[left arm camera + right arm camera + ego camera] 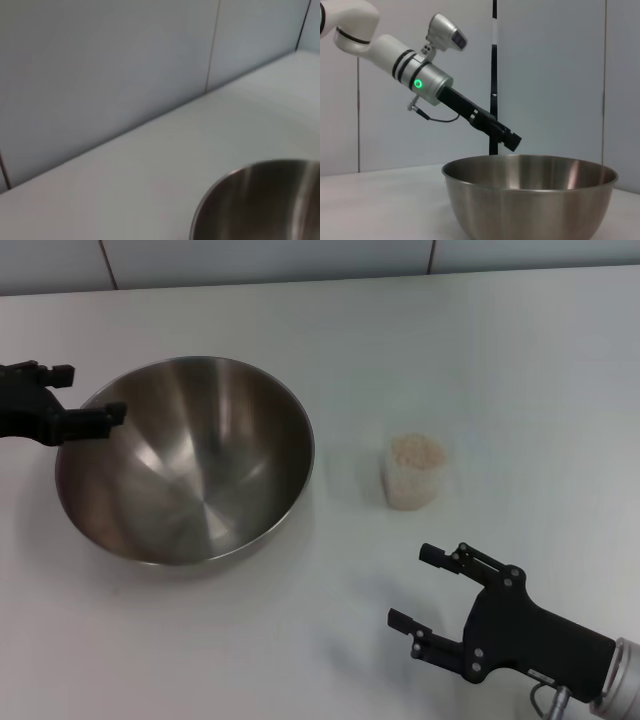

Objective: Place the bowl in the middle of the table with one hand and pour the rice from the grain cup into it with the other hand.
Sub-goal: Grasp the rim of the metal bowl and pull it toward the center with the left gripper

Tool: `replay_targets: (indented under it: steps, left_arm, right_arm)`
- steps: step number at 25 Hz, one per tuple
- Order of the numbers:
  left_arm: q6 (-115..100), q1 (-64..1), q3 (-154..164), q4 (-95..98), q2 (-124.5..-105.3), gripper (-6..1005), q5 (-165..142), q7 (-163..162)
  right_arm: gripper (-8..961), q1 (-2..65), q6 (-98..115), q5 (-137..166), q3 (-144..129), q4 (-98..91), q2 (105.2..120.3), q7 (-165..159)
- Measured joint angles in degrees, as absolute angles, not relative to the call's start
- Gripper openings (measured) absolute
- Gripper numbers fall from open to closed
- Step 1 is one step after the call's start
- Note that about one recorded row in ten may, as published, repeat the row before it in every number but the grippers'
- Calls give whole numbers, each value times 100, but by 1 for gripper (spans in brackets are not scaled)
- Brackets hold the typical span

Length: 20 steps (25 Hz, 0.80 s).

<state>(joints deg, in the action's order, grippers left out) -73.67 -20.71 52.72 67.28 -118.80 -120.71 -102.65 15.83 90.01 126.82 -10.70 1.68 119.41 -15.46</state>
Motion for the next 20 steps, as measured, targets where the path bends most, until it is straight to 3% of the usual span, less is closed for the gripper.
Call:
replay_targets:
  steps: [20]
  left_arm:
    - [-6922, -2240, 6017, 6839, -11873, 706, -12941, -11058]
  right_arm:
    - [753, 1590, 9054, 12697, -1088, 167, 11935, -1546]
